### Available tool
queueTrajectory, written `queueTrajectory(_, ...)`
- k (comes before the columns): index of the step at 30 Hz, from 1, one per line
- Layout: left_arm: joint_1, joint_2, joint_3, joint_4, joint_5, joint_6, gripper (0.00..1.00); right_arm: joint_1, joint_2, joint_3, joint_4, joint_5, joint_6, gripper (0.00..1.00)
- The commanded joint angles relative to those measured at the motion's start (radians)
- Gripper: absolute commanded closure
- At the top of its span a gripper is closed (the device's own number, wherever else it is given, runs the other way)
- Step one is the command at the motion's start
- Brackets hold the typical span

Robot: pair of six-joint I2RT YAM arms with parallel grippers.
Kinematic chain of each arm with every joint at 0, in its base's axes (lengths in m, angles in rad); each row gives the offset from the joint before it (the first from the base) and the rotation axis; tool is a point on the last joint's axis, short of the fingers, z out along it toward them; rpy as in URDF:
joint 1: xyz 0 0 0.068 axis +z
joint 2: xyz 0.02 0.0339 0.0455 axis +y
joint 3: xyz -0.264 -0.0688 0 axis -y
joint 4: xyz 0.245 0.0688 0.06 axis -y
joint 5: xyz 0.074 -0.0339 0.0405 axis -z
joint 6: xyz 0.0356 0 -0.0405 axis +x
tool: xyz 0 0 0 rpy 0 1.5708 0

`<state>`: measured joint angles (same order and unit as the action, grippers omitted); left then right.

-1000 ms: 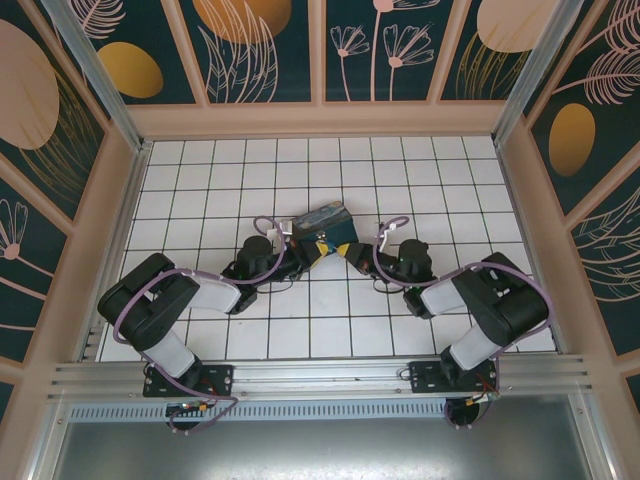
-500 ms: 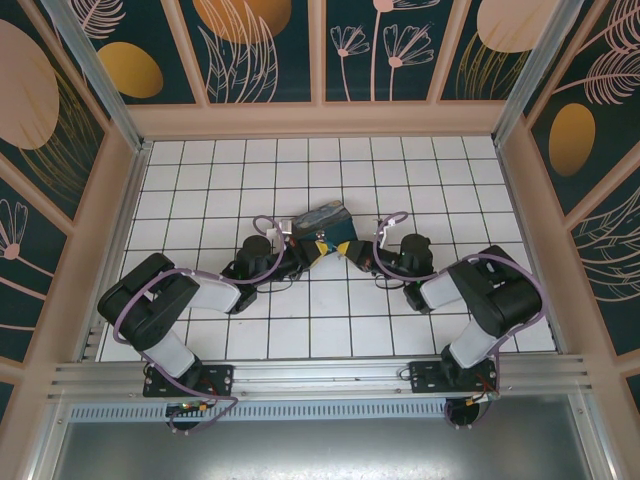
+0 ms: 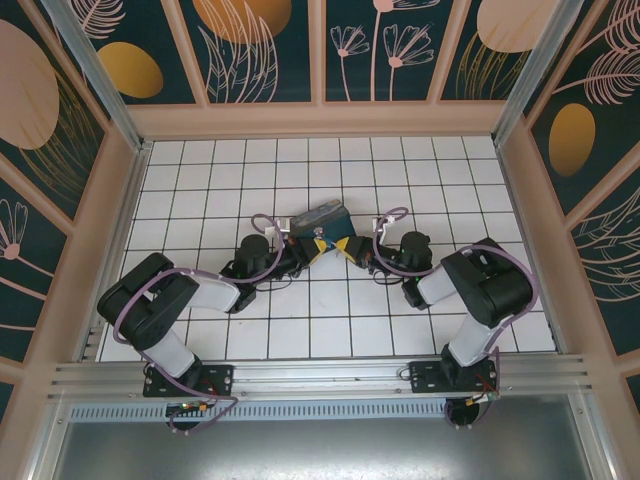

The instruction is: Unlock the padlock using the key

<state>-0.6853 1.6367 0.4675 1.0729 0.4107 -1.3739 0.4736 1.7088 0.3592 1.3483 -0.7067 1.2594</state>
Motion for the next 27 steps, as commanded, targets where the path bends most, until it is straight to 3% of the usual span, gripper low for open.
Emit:
queueTrajectory(1,-0.038,-0.031,0.027,0.064,0.164,0.021,1.00,0.010,0.013,0.062,0.118,-0.030,0.045,1.00)
queueTrajectory(7,-0.038,-0.028,0.024,0.058,0.164,0.029,1.00,-0.007,-0.011,0.078,0.049,-0.045,0.017,1.00)
queueTrajectory(17,-0.037,-0.021,0.026,0.048,0.168,0.038,1.00,-0.004,-0.128,0.158,-0.397,-0.057,-0.274,1.00)
queueTrajectory(27,-0.035,-0.012,0.020,0.043,0.162,0.045,1.00,-0.009,-0.099,0.154,-0.358,-0.095,-0.244,1.00)
